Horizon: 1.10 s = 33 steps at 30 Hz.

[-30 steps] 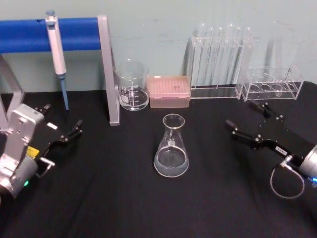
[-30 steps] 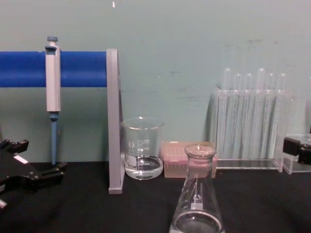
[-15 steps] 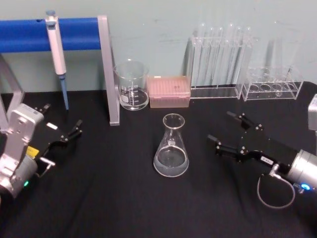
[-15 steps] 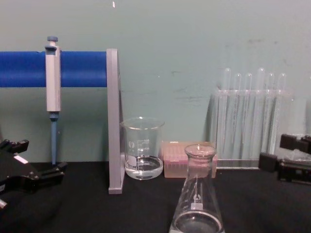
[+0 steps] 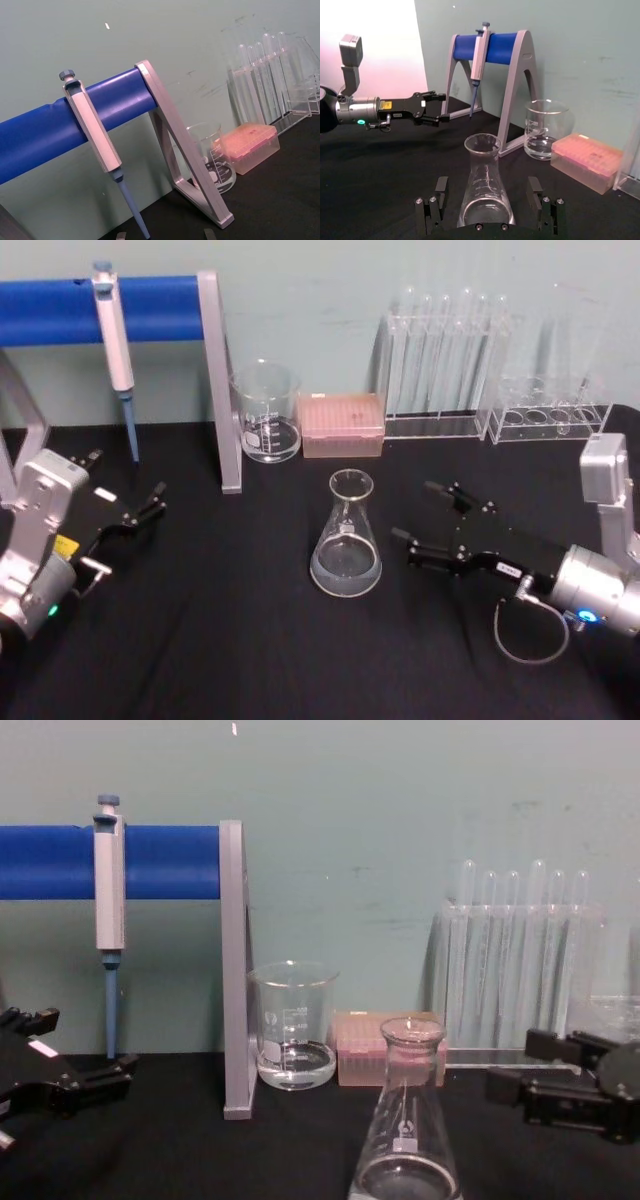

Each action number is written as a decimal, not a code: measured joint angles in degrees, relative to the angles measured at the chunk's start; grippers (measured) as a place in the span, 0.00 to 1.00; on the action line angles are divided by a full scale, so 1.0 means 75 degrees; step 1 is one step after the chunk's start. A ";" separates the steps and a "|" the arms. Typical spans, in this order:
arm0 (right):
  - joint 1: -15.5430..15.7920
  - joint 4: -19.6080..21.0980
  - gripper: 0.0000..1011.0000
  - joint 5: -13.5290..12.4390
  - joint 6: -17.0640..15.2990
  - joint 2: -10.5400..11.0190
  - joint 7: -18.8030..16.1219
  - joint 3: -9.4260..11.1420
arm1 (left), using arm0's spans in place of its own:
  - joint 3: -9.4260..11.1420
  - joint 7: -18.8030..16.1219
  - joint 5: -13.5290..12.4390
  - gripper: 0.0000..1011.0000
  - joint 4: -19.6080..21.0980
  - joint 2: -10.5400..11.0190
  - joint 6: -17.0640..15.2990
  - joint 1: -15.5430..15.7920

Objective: Grasp the erlenmeyer flask with one hand, shake it three times, then place it back.

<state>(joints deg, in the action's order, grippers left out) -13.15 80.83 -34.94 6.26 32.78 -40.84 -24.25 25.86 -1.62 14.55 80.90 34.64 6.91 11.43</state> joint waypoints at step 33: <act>-0.1606 -0.2099 0.99 0.0602 0.0389 -0.1006 -0.0758 -0.0883 | 0.0000 0.0000 0.0000 0.99 0.0000 0.0000 0.0000 -0.0001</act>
<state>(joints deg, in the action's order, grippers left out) -25.20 65.09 -30.43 9.18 25.23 -46.53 -30.87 25.86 -1.62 14.55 80.90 34.64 6.91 11.43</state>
